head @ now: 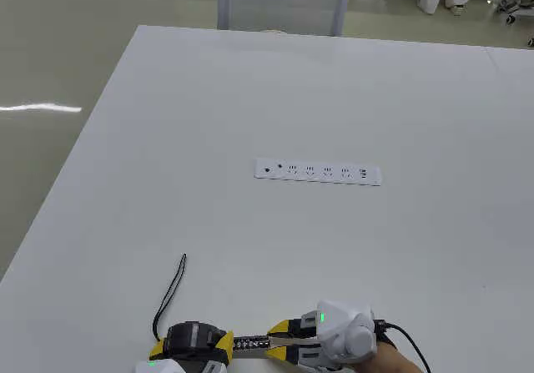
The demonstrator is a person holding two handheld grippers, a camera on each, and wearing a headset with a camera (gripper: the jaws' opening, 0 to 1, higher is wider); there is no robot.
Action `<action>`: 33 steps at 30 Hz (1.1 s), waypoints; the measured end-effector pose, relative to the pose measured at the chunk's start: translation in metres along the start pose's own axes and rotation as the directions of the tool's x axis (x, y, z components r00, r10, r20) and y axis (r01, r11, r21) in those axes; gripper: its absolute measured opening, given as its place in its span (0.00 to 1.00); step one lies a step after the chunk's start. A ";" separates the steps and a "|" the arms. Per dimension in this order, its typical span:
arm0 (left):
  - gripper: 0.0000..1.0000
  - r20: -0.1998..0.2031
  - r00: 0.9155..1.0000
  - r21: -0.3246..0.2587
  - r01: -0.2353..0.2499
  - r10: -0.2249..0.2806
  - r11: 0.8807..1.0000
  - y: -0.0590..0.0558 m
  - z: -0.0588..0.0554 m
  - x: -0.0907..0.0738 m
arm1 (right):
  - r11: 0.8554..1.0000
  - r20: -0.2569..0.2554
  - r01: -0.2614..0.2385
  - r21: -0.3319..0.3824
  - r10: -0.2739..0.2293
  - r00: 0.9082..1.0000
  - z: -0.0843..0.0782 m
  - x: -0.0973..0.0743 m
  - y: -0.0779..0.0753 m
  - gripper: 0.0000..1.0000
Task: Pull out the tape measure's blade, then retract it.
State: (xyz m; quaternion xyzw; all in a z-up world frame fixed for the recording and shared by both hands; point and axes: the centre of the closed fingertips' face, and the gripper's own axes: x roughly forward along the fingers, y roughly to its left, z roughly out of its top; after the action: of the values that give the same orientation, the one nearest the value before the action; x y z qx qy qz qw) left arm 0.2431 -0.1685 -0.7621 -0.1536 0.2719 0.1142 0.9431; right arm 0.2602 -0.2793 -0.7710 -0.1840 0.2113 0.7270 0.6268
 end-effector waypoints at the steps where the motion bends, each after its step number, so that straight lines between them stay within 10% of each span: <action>1: 0.64 0.000 1.000 0.000 0.000 0.000 1.000 0.000 0.000 0.000 | 1.000 0.000 0.000 0.000 0.000 1.000 0.000 0.000 0.000 0.12; 33: 0.63 -0.009 1.000 -0.027 0.023 -0.023 0.999 0.000 0.000 -0.001 | 1.000 0.010 -0.008 -0.002 0.008 1.000 0.012 0.024 0.004 0.12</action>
State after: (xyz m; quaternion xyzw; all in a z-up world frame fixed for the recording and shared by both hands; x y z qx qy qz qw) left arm 0.2429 -0.1684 -0.7614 -0.1701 0.2730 0.1065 0.9409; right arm 0.2522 -0.2532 -0.7736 -0.1801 0.2084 0.7306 0.6247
